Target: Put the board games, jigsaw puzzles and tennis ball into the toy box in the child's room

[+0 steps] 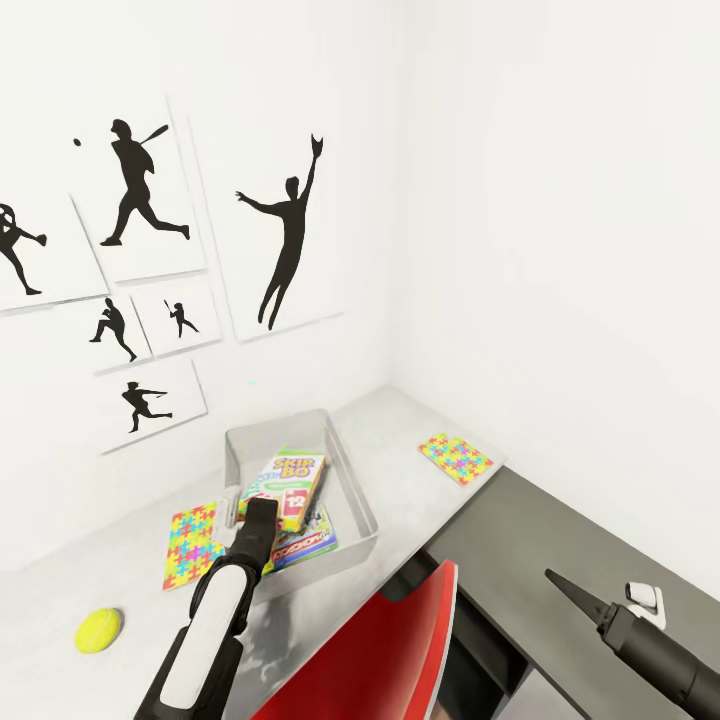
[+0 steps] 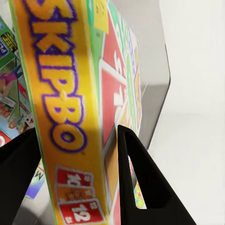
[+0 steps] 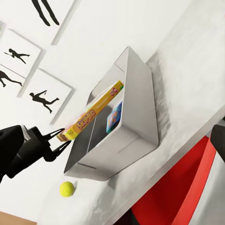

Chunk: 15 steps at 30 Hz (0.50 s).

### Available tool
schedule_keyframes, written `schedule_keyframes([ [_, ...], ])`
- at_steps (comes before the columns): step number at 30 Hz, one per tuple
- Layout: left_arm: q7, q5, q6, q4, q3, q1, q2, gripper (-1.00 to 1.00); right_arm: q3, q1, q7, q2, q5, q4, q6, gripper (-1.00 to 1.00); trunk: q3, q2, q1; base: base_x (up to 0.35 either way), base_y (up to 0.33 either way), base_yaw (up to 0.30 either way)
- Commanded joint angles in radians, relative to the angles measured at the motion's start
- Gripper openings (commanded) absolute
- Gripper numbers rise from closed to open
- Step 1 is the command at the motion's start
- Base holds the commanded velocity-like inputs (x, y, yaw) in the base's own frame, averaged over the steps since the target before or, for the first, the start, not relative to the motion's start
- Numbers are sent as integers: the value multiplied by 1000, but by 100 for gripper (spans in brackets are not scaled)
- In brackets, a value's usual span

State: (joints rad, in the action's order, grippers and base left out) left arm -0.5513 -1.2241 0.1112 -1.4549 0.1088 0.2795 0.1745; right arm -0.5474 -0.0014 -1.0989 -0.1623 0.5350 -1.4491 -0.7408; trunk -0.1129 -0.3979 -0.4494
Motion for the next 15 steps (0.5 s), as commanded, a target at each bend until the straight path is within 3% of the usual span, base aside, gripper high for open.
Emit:
schedule_keyframes([
  [1, -5, -10, 13, -1, 2, 1, 0, -100, 0, 0, 0, 0, 5, -1, -6, 100, -2, -2, -1, 0, 0, 0],
  [15, -54, -5, 42, -1, 37, 4, 0, -100, 0, 0, 1, 0, 5, -1, -6, 100, -2, -2, -1, 0, 0, 0],
])
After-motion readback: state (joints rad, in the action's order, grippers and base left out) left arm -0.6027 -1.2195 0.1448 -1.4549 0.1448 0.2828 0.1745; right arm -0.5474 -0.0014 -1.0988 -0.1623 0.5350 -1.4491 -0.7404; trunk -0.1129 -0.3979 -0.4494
